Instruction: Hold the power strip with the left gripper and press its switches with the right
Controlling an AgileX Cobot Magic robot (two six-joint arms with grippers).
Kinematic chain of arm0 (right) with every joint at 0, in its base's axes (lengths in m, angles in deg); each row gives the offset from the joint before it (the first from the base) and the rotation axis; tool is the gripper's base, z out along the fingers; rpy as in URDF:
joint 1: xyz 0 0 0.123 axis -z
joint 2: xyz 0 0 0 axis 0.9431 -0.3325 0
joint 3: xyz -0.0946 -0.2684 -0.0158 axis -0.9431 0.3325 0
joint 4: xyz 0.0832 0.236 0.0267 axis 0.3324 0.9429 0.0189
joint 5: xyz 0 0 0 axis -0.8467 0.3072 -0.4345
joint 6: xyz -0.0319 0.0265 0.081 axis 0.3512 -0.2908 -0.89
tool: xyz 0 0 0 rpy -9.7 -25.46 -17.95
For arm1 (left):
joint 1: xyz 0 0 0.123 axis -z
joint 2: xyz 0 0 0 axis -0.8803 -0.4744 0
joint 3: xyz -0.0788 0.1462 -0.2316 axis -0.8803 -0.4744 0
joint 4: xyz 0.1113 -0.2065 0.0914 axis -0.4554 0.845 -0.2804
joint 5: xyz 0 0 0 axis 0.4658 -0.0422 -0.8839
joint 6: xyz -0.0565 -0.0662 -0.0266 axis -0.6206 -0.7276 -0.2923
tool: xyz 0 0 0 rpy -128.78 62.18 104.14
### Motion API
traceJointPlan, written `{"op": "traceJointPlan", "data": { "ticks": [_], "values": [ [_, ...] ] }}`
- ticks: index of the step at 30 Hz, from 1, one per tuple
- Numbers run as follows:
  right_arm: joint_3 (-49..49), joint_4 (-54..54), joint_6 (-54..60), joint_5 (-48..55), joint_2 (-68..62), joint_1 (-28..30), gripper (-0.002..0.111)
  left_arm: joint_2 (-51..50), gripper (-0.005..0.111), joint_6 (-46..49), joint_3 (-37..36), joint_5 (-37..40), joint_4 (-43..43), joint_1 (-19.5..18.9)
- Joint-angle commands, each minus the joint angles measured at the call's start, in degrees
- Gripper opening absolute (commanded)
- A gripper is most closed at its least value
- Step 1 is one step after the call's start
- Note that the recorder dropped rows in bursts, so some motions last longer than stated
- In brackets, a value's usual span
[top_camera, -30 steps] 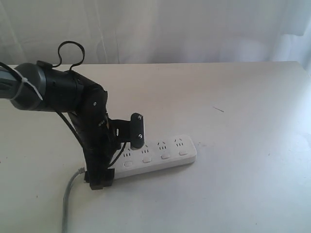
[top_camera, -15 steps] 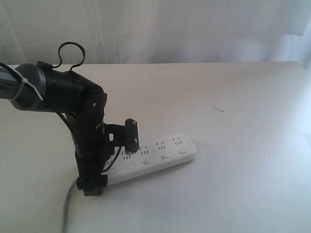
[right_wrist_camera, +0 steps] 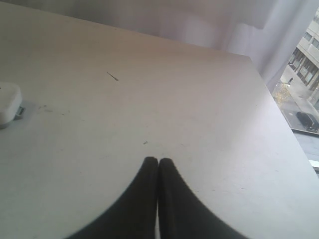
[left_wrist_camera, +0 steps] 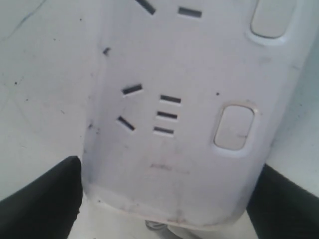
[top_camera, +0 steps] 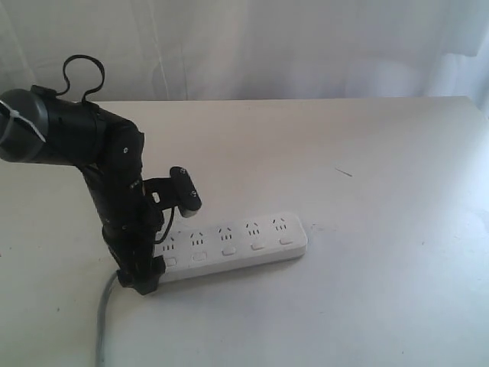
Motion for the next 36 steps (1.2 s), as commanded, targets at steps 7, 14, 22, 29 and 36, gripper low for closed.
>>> {"op": "traceJointPlan", "data": {
  "ticks": [7, 14, 22, 29, 36],
  "values": [
    [0.39, -0.28, -0.05, -0.43, 0.29, 0.43, 0.000, 0.65, 0.086, 4.21, -0.50, -0.63, 1.40, -0.15],
    [0.39, -0.28, -0.05, -0.43, 0.29, 0.43, 0.000, 0.65, 0.086, 7.27, -0.50, -0.75, 2.25, -0.15],
    [0.39, -0.28, -0.05, -0.43, 0.29, 0.43, 0.000, 0.41, 0.086, 7.37, -0.50, -3.17, 2.47, -0.15],
    [0.39, -0.28, -0.05, -0.43, 0.29, 0.43, 0.000, -2.07, 0.063, 7.37, -0.50, -3.17, 2.36, -0.15],
    [0.39, -0.28, -0.05, -0.43, 0.29, 0.43, 0.000, -3.47, 0.001, 8.82, -0.50, -3.17, -1.86, -0.15]
  ]
}}
